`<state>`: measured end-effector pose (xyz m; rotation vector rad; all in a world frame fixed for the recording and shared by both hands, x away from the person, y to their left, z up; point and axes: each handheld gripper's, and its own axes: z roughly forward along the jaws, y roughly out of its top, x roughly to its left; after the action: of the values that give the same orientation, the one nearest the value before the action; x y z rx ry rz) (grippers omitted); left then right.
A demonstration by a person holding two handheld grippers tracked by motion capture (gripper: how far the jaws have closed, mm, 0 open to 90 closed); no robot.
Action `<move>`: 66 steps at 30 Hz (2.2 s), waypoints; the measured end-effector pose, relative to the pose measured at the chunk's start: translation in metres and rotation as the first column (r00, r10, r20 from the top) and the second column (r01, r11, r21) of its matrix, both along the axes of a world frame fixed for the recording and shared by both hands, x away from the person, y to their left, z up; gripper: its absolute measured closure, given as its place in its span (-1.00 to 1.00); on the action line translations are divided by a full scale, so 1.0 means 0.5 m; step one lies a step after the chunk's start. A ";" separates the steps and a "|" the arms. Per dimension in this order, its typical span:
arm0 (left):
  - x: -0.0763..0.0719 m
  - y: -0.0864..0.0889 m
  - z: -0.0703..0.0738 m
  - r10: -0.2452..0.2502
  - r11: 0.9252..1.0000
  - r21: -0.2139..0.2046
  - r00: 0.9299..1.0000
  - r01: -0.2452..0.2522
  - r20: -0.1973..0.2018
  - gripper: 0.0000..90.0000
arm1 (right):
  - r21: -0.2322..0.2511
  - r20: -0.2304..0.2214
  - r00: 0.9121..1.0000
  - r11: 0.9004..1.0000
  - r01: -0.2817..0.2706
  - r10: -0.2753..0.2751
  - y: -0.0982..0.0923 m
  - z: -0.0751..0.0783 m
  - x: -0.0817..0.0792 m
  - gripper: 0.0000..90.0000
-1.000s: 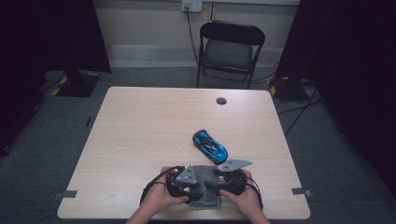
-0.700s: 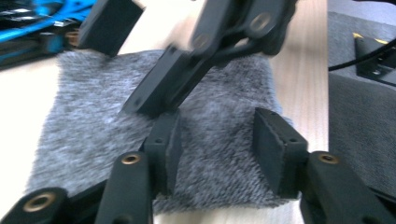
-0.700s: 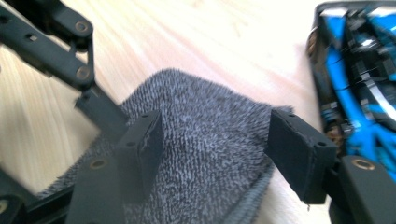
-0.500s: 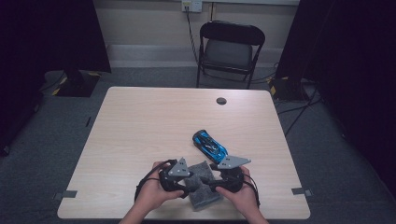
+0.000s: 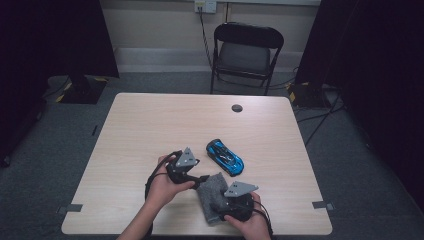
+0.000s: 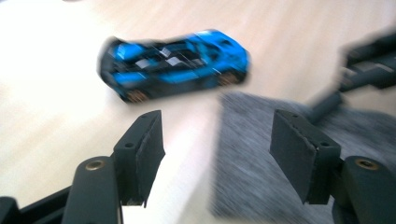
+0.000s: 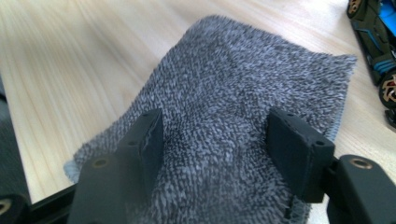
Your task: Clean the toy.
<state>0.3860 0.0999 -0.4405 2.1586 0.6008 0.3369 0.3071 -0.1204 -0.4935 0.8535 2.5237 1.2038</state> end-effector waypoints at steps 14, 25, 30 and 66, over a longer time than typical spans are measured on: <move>0.115 -0.119 -0.007 -0.039 0.999 0.035 0.999 0.039 0.009 -0.40 | -0.074 -0.010 1.000 0.997 0.021 -0.022 0.002 0.006 0.001 0.70; 0.158 -0.170 -0.038 -0.059 0.995 0.077 0.998 0.061 -0.029 -0.44 | -0.037 -0.050 0.994 0.994 0.100 -0.102 -0.100 0.034 -0.011 0.73; 0.161 -0.179 -0.050 -0.064 0.992 0.107 0.997 0.068 -0.037 -0.46 | 0.007 -0.072 0.977 0.979 0.202 -0.201 -0.181 0.044 -0.003 0.73; 0.163 -0.178 -0.065 -0.078 0.990 0.116 0.997 0.080 -0.028 -0.62 | -0.223 -0.072 0.956 0.939 0.262 -0.284 -0.153 0.048 0.114 0.69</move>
<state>0.4673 0.0109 -0.4732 2.2950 0.5182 0.3111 0.3643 -0.1970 -0.4693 1.1895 2.4484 0.8087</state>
